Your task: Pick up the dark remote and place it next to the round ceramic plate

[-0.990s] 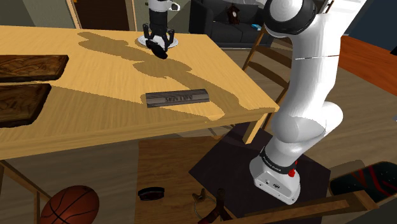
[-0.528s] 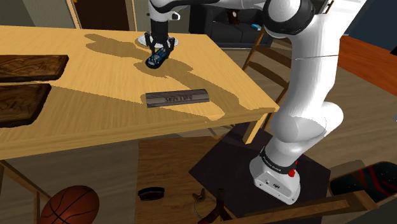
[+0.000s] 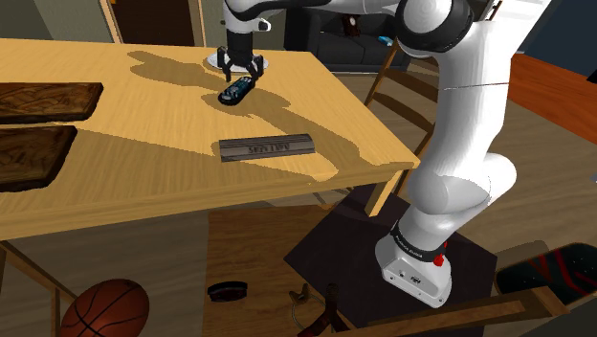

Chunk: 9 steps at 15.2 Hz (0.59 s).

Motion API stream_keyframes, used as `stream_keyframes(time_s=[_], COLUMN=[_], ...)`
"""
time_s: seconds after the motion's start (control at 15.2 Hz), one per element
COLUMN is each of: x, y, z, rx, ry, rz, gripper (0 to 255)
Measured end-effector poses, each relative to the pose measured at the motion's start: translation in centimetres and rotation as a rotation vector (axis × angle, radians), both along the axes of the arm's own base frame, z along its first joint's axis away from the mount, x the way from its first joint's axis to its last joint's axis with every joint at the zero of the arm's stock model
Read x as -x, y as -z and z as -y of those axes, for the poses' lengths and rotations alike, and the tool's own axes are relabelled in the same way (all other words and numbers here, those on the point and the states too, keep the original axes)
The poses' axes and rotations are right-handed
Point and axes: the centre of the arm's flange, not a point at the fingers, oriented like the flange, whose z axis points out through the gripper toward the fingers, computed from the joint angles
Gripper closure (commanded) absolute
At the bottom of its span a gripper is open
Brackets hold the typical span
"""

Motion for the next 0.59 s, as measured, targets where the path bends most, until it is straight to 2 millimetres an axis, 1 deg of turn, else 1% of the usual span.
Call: stream_keyframes(time_s=[0.26,0.33,0.53,0.59], x=[0.0,-0.1,-0.1,-0.1], y=[0.0,-0.6,-3.8,-4.4], z=[0.0,0.0,0.0,-0.1], rx=[0.000,0.000,0.000,0.000], ry=[0.000,0.000,0.000,0.000], rz=[0.000,0.000,0.002,0.001], gripper=[0,0,0,0])
